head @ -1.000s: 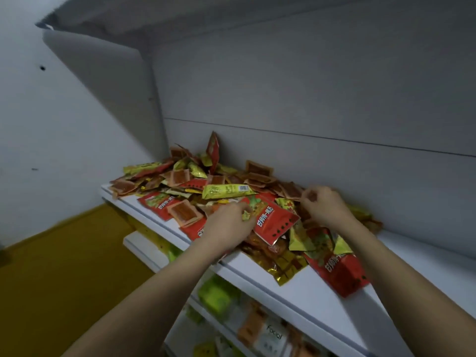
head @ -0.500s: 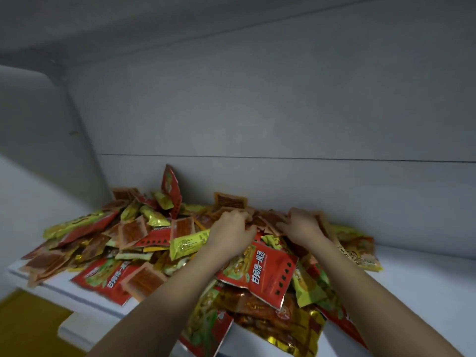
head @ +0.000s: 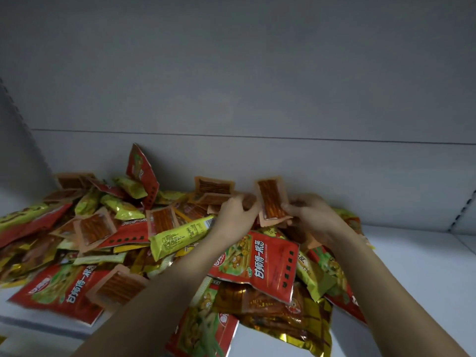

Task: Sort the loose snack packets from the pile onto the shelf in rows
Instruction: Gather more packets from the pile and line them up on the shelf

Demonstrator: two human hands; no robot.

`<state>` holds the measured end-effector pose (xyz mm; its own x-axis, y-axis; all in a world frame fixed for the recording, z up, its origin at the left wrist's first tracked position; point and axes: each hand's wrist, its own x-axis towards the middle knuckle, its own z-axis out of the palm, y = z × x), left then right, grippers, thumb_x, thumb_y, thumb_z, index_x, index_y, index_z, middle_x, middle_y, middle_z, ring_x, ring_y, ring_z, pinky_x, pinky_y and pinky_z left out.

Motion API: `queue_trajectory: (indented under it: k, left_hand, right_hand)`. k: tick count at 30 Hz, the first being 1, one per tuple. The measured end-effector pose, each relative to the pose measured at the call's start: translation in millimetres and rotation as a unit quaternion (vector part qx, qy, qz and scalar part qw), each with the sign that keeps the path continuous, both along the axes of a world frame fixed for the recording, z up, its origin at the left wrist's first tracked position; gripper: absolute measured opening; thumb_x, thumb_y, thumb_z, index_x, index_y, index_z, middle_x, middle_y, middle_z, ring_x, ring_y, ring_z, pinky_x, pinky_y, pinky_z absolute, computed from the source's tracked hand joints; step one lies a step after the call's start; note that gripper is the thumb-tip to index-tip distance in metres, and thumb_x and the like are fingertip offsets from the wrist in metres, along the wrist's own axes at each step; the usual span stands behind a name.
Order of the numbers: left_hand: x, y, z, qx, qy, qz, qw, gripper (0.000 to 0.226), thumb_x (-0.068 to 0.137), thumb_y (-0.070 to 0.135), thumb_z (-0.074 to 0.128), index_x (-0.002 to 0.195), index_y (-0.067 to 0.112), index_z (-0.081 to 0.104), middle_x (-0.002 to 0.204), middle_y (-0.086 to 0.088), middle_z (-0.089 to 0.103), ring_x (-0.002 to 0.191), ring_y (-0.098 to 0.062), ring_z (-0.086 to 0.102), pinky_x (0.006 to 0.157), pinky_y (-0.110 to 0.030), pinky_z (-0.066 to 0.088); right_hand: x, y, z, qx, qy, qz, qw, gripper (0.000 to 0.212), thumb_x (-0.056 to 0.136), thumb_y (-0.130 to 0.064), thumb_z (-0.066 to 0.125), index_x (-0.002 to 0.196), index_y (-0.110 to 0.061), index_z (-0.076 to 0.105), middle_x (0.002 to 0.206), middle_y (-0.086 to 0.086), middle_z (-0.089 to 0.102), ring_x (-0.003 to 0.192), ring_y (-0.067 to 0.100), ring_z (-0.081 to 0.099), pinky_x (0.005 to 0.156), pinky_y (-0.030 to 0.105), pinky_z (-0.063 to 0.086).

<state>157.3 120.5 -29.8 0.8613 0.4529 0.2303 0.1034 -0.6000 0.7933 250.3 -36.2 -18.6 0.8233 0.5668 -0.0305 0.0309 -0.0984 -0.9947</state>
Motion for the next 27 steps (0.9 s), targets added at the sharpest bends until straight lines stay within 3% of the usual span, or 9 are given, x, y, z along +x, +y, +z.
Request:
queue_trajectory:
  k: [2,3,4,6,11,14,18,22,27]
  left_hand:
    - [0.2,-3.7,-0.7,-0.142,-0.037,-0.033,0.989,0.037,0.094,0.039,0.062,0.112,0.007,0.069,0.111,-0.011,0.074,0.106,-0.025,0.069,0.096,-0.044,0.054]
    - [-1.1,-6.0,0.4,-0.197,-0.051,-0.048,0.978,0.024,0.097,0.03,0.063,0.107,0.009,0.069,0.107,-0.012,0.075,0.102,-0.025,0.071,0.097,-0.048,0.054]
    - [-1.5,-6.5,1.0,-0.233,-0.067,-0.059,0.969,0.009,0.098,0.02,0.063,0.103,0.013,0.068,0.104,-0.011,0.075,0.1,-0.025,0.072,0.096,-0.047,0.055]
    - [-0.7,-5.2,3.0,-0.258,-0.09,-0.06,0.96,0.013,0.097,0.005,0.061,0.099,0.017,0.065,0.101,-0.012,0.075,0.097,-0.029,0.073,0.092,-0.043,0.057]
    - [-5.8,2.2,0.3,-0.237,-0.076,-0.057,0.967,0.018,0.096,-0.001,0.06,0.111,0.006,0.066,0.107,-0.014,0.073,0.097,-0.025,0.072,0.082,-0.024,0.057]
    - [-8.1,4.2,-4.7,-0.226,-0.072,-0.054,0.97,0.017,0.096,0.0,0.06,0.109,0.009,0.067,0.104,-0.01,0.074,0.092,-0.019,0.072,0.084,-0.024,0.057]
    - [-10.6,0.4,-11.7,-0.229,-0.055,-0.048,0.971,0.018,0.097,0.006,0.061,0.11,0.017,0.068,0.105,-0.005,0.075,0.096,-0.018,0.073,0.087,-0.03,0.057]
    - [-14.0,-4.0,-11.5,-0.247,-0.055,-0.055,0.966,0.018,0.099,0.006,0.06,0.113,0.014,0.068,0.1,-0.001,0.076,0.087,-0.012,0.074,0.077,-0.023,0.057]
    - [-13.8,-3.6,-10.0,-0.248,-0.053,-0.053,0.966,0.017,0.098,0.008,0.061,0.109,0.019,0.068,0.103,-0.005,0.076,0.09,-0.017,0.075,0.083,-0.033,0.058]
  right_hand:
    - [-8.1,2.2,3.3,0.03,0.023,0.015,0.999,0.01,0.097,0.001,0.056,0.092,0.002,0.064,0.077,0.015,0.064,0.061,0.017,0.06,0.061,0.026,0.055]
    - [-12.1,4.0,4.1,0.018,0.013,0.025,0.999,0.009,0.097,-0.001,0.057,0.093,0.001,0.065,0.078,0.014,0.065,0.065,0.017,0.063,0.062,0.026,0.055]
    - [-15.5,5.1,4.7,-0.003,-0.007,0.032,0.999,0.01,0.097,-0.003,0.058,0.093,-0.001,0.066,0.078,0.012,0.067,0.066,0.017,0.065,0.061,0.024,0.055]
    - [-17.4,2.7,6.0,-0.038,-0.056,0.017,0.998,0.014,0.097,-0.003,0.056,0.088,-0.004,0.067,0.075,0.009,0.068,0.065,0.015,0.067,0.056,0.021,0.054]
    - [9.9,-31.3,-7.9,-0.199,-0.22,-0.149,0.943,0.017,0.089,0.0,0.059,0.09,-0.013,0.07,0.087,0.006,0.072,0.074,0.02,0.064,0.064,0.03,0.053]
    - [9.0,-35.2,-15.8,-0.276,-0.261,-0.149,0.913,0.009,0.088,-0.012,0.068,0.097,-0.01,0.069,0.089,0.0,0.066,0.08,0.017,0.061,0.063,0.025,0.043]
    - [-0.8,-22.9,-30.1,-0.358,-0.296,-0.13,0.876,0.029,0.082,-0.029,0.078,0.098,-0.009,0.065,0.094,0.007,0.067,0.09,0.028,0.064,0.069,0.033,0.047]
    - [0.6,-19.4,-35.6,-0.379,-0.28,-0.127,0.873,0.023,0.081,-0.024,0.079,0.096,-0.01,0.069,0.096,0.008,0.07,0.094,0.03,0.065,0.072,0.034,0.049]
    - [4.6,-30.0,-19.7,-0.351,-0.29,-0.158,0.876,0.002,0.086,-0.015,0.069,0.087,-0.016,0.07,0.096,0.01,0.072,0.097,0.031,0.065,0.073,0.031,0.046]
